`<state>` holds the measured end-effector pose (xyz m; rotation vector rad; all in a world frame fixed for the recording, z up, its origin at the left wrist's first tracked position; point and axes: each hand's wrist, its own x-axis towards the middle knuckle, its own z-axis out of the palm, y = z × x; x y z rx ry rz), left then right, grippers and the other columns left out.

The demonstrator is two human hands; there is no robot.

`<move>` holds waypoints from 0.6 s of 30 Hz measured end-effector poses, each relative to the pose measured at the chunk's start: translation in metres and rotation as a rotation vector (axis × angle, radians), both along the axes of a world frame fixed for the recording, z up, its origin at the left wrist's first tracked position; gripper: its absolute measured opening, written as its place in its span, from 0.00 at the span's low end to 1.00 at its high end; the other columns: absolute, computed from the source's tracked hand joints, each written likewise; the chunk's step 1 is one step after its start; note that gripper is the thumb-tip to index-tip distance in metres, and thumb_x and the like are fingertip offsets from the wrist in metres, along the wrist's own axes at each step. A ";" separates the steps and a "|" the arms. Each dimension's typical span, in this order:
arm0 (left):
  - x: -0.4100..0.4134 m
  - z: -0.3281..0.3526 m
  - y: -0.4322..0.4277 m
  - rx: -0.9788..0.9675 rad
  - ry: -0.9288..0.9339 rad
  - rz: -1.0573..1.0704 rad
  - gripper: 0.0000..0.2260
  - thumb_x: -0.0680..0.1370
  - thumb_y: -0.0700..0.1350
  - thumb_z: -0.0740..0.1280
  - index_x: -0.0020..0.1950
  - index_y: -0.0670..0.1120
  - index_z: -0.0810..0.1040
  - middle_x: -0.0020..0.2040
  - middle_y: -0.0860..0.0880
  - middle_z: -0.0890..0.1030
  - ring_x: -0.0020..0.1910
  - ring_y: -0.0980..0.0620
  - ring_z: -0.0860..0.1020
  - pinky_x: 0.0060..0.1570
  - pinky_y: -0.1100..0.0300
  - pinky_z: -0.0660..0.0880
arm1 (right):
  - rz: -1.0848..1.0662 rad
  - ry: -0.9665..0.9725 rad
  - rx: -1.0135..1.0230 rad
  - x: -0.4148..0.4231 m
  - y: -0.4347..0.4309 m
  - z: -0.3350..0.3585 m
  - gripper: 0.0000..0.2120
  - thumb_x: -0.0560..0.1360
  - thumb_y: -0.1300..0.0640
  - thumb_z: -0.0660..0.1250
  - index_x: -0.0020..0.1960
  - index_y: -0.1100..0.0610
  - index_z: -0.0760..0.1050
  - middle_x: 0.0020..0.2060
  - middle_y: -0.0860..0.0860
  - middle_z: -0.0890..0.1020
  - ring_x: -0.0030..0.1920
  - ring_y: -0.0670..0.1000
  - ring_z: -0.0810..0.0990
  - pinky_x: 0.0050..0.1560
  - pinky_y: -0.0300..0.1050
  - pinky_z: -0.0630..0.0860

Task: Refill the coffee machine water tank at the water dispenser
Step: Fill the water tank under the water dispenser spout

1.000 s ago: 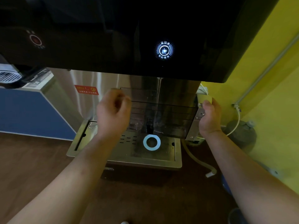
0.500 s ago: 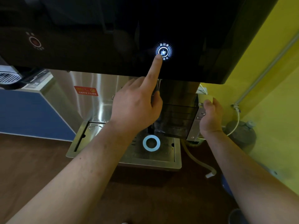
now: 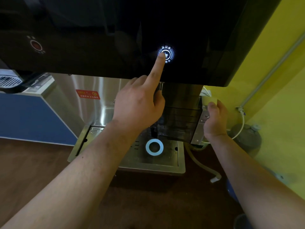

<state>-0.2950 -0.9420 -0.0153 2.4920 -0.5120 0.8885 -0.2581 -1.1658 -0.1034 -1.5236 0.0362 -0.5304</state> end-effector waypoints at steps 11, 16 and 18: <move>0.001 0.000 -0.003 0.032 -0.005 0.010 0.33 0.76 0.42 0.63 0.80 0.44 0.56 0.35 0.53 0.68 0.33 0.53 0.69 0.31 0.61 0.64 | -0.006 0.030 -0.005 0.000 -0.001 -0.001 0.08 0.73 0.53 0.58 0.40 0.52 0.74 0.32 0.49 0.74 0.31 0.44 0.72 0.33 0.40 0.69; 0.004 -0.002 -0.004 0.034 -0.025 0.009 0.33 0.77 0.42 0.63 0.80 0.45 0.54 0.35 0.53 0.69 0.33 0.53 0.70 0.29 0.60 0.67 | -0.007 0.020 0.010 0.000 -0.001 0.000 0.08 0.73 0.53 0.58 0.39 0.52 0.74 0.28 0.44 0.73 0.30 0.43 0.71 0.31 0.38 0.68; 0.004 -0.003 -0.004 0.035 -0.033 0.008 0.33 0.76 0.43 0.63 0.80 0.45 0.54 0.35 0.54 0.69 0.33 0.54 0.70 0.30 0.60 0.66 | -0.001 0.017 0.016 -0.002 0.000 0.002 0.08 0.73 0.54 0.58 0.39 0.52 0.74 0.29 0.45 0.74 0.30 0.43 0.72 0.31 0.39 0.69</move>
